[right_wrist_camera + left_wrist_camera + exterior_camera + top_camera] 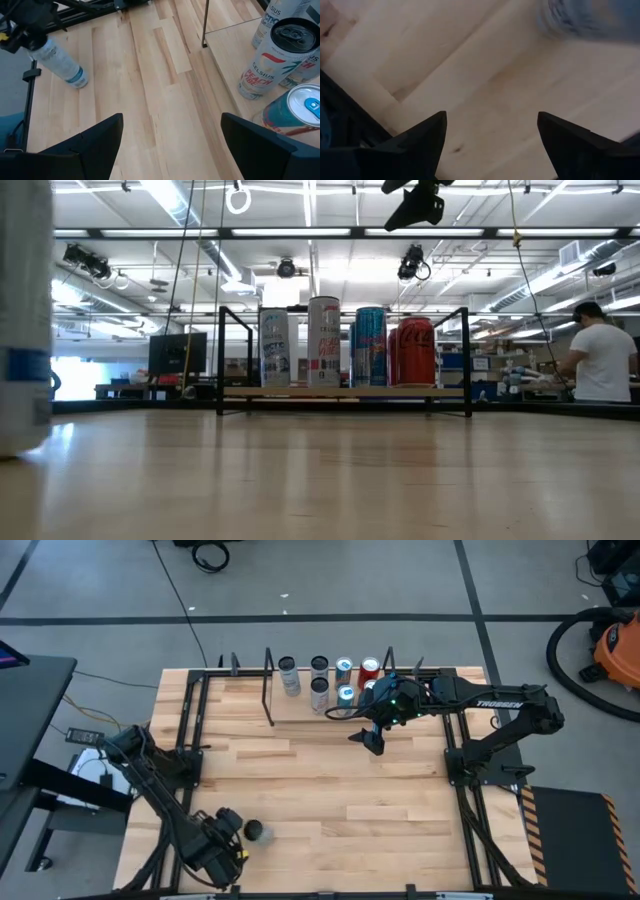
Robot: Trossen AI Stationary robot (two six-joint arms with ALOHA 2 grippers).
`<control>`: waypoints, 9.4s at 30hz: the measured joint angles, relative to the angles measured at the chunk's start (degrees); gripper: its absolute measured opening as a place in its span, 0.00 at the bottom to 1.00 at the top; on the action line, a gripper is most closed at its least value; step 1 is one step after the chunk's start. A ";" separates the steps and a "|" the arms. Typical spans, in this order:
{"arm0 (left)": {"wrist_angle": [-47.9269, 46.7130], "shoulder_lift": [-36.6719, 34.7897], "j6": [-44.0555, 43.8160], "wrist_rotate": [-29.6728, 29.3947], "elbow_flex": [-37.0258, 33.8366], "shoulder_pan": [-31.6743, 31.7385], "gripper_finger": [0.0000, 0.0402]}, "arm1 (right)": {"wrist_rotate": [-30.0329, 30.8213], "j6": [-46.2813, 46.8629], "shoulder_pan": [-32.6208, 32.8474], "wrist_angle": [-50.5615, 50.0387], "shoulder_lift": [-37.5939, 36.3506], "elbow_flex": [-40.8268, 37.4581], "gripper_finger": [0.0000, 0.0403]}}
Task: Place canned beverage on shelf
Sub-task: Put the white and blue soda can on the shelf aligned with the other white and blue soda can
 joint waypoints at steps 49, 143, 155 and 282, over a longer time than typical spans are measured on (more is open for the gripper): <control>-4.26 -3.55 20.40 -10.55 16.92 10.55 0.78 | -3.50 0.00 0.22 0.75 0.00 0.00 0.86; -16.24 1.30 45.26 -0.20 42.74 62.84 0.65 | -1.34 2.10 0.26 -3.71 -2.38 0.00 0.86; -14.89 4.84 44.29 1.20 42.82 71.20 0.65 | -1.33 2.11 0.26 -4.42 -2.36 0.00 0.86; -14.41 12.92 47.51 3.62 42.84 83.16 0.74 | -1.40 2.13 0.52 -8.50 -2.32 0.00 0.86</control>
